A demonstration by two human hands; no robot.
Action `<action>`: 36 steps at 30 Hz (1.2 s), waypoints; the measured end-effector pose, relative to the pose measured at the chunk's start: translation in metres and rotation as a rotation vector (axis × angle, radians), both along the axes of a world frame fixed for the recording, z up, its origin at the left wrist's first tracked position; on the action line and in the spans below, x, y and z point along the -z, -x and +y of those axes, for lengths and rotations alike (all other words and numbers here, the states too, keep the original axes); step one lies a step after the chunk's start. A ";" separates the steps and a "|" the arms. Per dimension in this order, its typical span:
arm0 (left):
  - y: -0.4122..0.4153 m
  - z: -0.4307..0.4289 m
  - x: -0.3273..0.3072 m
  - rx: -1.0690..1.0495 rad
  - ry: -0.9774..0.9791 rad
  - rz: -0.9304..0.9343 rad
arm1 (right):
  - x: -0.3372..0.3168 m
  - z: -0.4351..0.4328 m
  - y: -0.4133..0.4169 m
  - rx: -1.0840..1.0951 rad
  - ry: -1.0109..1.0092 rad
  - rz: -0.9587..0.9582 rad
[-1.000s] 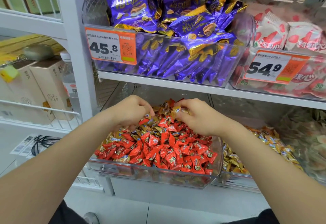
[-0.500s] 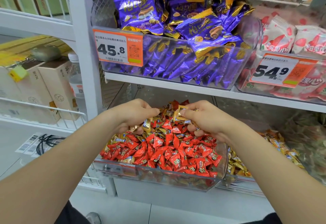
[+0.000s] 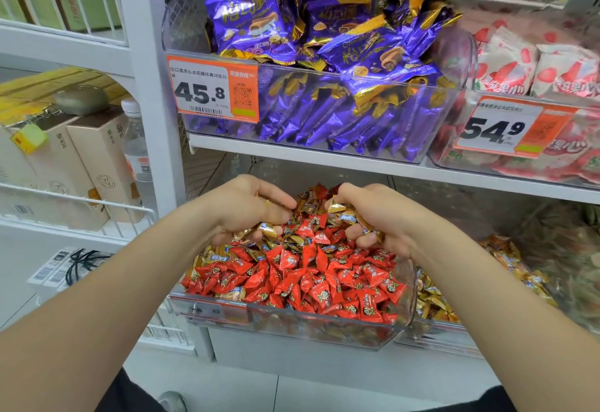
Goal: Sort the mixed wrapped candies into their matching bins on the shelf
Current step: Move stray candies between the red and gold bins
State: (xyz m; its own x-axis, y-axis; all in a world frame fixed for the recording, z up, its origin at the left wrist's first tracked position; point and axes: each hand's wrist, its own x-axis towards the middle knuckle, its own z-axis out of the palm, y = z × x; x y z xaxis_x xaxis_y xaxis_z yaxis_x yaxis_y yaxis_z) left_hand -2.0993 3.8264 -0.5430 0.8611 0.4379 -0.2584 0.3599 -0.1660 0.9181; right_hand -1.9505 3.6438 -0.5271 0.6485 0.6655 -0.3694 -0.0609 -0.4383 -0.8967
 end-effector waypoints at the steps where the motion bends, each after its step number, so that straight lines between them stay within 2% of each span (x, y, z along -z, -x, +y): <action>1: 0.001 -0.002 -0.002 0.017 -0.005 0.001 | -0.001 -0.003 0.000 -0.008 0.057 -0.105; 3: 0.004 -0.008 -0.005 0.055 -0.017 0.006 | -0.004 -0.011 0.001 -0.020 0.130 -0.266; 4: 0.006 -0.011 -0.006 0.077 -0.036 0.007 | -0.006 -0.017 0.002 -0.018 0.132 -0.282; 7: 0.008 -0.022 -0.007 0.112 -0.083 -0.051 | -0.012 -0.034 0.003 0.005 0.063 -0.204; 10: 0.006 -0.037 -0.010 0.056 -0.070 -0.135 | -0.013 -0.056 0.002 0.023 -0.029 -0.147; 13: 0.003 -0.066 -0.017 0.067 -0.048 -0.200 | -0.014 -0.082 -0.003 0.040 -0.099 -0.128; 15: 0.001 -0.093 -0.021 0.131 -0.015 -0.221 | -0.012 -0.104 -0.013 0.080 -0.075 -0.159; 17: -0.002 -0.122 -0.022 0.213 0.035 -0.225 | -0.005 -0.129 -0.033 0.113 0.048 -0.311; 19: -0.011 -0.150 -0.025 0.297 0.037 -0.225 | 0.007 -0.152 -0.055 0.148 0.221 -0.565; 21: -0.027 -0.177 -0.027 0.350 -0.020 -0.238 | 0.023 -0.172 -0.075 0.202 0.337 -0.734; 23: -0.050 -0.201 -0.025 0.328 -0.106 -0.266 | 0.040 -0.190 -0.089 0.175 0.318 -0.760; 27: -0.106 -0.236 -0.001 0.207 -0.318 -0.289 | 0.057 -0.220 -0.104 -0.069 0.297 -0.826; 29: -0.133 -0.245 0.016 0.164 -0.391 -0.236 | 0.056 -0.231 -0.108 -0.064 0.324 -0.851; 31: -0.153 -0.252 0.029 0.226 -0.413 -0.156 | 0.055 -0.242 -0.114 -0.018 0.369 -0.845; 34: -0.165 -0.259 0.035 0.427 -0.419 -0.057 | 0.045 -0.252 -0.111 0.047 0.352 -0.842; 36: -0.159 -0.256 0.030 0.544 -0.583 -0.084 | 0.032 -0.249 -0.101 0.065 0.301 -0.869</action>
